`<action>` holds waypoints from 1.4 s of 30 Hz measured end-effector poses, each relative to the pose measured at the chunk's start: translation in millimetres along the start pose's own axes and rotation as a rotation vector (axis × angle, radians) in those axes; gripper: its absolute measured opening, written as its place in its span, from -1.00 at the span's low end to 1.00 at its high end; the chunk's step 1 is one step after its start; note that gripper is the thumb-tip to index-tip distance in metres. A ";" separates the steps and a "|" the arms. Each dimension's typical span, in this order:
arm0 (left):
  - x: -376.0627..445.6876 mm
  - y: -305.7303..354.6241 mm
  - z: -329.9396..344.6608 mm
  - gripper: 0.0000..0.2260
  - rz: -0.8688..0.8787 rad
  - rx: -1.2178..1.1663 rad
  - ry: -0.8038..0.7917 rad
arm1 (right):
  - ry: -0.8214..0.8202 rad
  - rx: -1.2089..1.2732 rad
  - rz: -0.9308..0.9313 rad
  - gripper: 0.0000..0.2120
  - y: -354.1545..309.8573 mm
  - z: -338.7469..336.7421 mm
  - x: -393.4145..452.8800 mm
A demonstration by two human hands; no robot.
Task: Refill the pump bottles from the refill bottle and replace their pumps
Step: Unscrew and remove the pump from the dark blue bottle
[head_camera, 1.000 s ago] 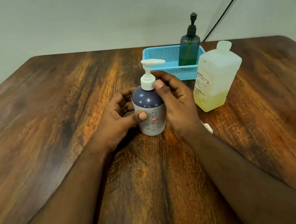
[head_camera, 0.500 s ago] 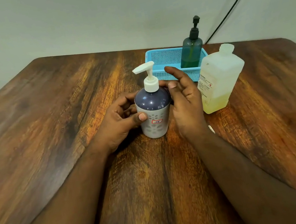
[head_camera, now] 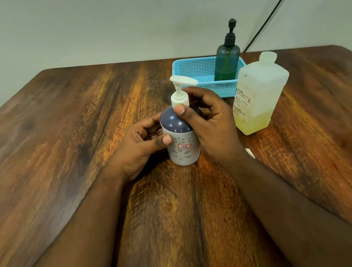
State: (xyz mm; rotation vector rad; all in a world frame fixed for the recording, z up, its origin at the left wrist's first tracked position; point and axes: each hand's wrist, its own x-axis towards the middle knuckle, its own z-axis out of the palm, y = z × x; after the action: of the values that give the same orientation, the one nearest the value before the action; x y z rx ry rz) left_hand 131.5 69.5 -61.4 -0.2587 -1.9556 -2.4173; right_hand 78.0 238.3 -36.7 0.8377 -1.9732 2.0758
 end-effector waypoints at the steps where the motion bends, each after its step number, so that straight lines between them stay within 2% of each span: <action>1: 0.1 0.5 -0.1 -0.22 -0.005 0.005 0.005 | -0.002 -0.013 -0.017 -0.68 -0.6 0.6 0.4; 5: 1.9 1.2 -1.0 -0.28 0.002 0.033 0.034 | -0.013 -0.073 -0.073 -0.79 -1.4 1.3 1.0; 9: 2.4 -0.1 -2.2 -0.24 0.012 0.025 0.022 | -0.021 0.014 -0.022 -0.80 -5.4 -1.4 1.6; 14: 3.6 -2.2 2.4 -0.27 0.043 0.064 -0.031 | -0.052 -0.058 -0.009 -0.62 -7.6 -1.9 0.1; 18: 8.1 -7.7 5.6 -0.32 0.066 0.164 -0.006 | -0.086 -0.001 0.019 -0.73 -16.2 -3.9 5.0; 21: 9.2 -8.4 3.9 -0.41 0.082 0.178 -0.025 | -0.061 0.043 0.019 -0.68 -29.9 -7.7 15.4; 28: 10.7 -12.3 -3.1 -0.43 0.069 0.187 -0.022 | 0.003 0.043 -0.075 -0.63 -61.8 -18.6 33.9; 32: 10.9 -12.9 -4.3 -0.44 0.060 0.203 -0.020 | -0.070 -0.022 -0.019 -0.64 -70.9 -25.4 41.4; 38: 10.9 -10.0 -2.9 -0.49 0.060 0.180 -0.043 | 0.037 0.034 -0.063 -0.66 -88.5 -35.7 46.2; 42: 10.9 -9.8 -3.2 -0.51 0.062 0.171 -0.042 | 0.203 0.156 -0.160 -0.69 -100.3 -48.9 43.5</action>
State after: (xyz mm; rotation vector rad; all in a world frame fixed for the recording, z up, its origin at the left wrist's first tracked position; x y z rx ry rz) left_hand 119.2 69.4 -70.0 -0.3627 -2.1218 -2.2090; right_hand 75.8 285.8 73.3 0.7498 -1.6056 2.1460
